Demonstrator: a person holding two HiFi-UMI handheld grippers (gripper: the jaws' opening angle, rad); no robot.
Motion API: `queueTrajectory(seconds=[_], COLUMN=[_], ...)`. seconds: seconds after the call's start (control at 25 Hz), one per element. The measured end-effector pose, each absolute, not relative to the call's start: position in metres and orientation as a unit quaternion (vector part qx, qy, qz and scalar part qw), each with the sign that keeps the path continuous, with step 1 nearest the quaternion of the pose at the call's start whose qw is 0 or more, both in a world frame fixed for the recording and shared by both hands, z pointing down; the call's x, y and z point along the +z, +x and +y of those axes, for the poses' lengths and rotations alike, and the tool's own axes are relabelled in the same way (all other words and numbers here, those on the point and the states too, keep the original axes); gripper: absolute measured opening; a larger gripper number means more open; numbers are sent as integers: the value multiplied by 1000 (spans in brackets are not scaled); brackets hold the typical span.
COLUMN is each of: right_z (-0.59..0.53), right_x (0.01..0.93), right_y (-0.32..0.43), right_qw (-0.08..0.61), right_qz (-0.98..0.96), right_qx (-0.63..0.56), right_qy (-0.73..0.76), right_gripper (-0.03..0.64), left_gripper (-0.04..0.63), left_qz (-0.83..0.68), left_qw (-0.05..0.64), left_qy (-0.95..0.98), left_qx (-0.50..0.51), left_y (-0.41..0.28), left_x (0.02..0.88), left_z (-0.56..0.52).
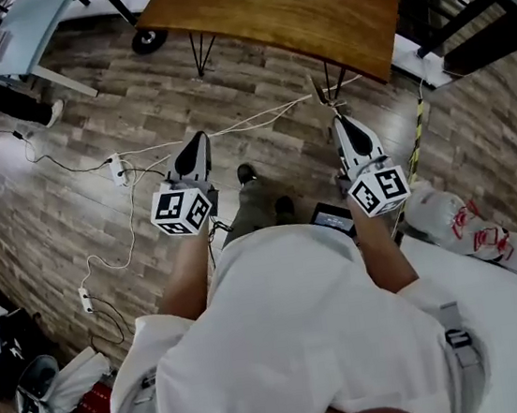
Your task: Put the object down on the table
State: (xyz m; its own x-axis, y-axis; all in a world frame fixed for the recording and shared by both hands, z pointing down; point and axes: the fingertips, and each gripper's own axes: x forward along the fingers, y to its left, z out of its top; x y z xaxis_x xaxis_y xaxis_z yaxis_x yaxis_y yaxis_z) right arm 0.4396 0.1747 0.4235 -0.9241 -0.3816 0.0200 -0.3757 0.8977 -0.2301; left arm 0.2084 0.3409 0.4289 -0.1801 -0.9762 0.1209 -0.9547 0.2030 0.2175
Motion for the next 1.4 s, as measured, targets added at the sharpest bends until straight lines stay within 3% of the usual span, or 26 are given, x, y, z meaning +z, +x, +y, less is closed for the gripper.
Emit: queueTrajectory(seconds=[0.28, 0.84, 1.4], right_z=[153, 84, -5], right_x=[425, 408, 405], right_y=[395, 190, 100], right_qw=[-7, -2, 15], right_qz=[979, 977, 969], right_qx=[-103, -152, -191], right_qy=[-178, -148, -153], right_gripper=[28, 28, 28], left_gripper=[14, 14, 13], left_qz=[-779, -768, -774], left_qw=[135, 163, 133], left_qy=[608, 612, 610], left_qx=[-68, -96, -102], left_y=[158, -7, -113], left_x=[451, 471, 442], left_z=[332, 279, 196])
